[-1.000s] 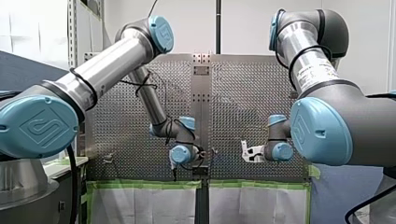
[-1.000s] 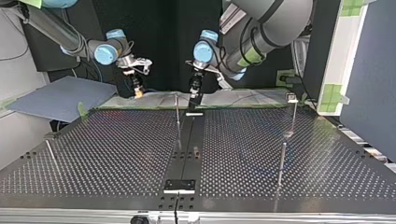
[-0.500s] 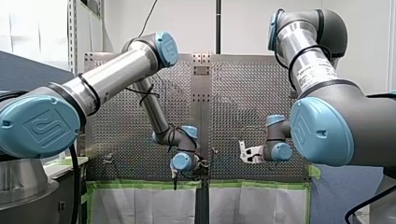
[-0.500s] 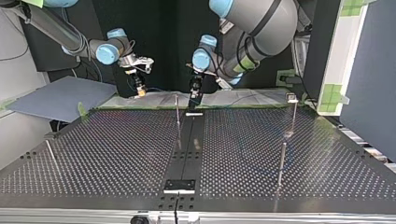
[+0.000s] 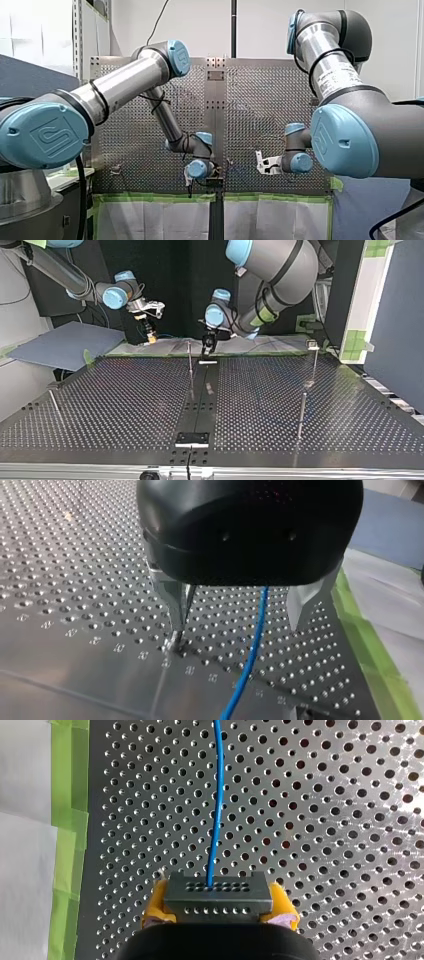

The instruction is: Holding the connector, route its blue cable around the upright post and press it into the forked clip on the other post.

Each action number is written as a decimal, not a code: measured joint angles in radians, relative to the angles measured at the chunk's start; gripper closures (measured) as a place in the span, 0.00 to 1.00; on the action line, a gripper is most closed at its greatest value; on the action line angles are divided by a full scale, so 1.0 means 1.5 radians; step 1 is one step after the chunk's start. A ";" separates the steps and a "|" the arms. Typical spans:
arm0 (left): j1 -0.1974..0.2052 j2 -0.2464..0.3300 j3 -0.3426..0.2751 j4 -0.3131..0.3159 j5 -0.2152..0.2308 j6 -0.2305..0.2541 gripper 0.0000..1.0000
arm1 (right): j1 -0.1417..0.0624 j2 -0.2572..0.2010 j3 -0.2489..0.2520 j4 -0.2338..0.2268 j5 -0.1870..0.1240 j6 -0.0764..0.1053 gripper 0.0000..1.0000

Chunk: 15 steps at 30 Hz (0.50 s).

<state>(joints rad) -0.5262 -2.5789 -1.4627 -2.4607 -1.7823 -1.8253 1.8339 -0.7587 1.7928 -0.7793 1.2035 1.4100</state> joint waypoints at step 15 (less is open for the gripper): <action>0.005 -0.046 0.034 -0.022 0.008 0.022 0.00 | 0.000 0.000 0.000 -0.003 -0.002 0.001 1.00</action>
<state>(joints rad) -0.5183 -2.6481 -1.4120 -2.4932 -1.7703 -1.7916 1.8339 -0.7587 1.7927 -0.7839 1.2004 1.4120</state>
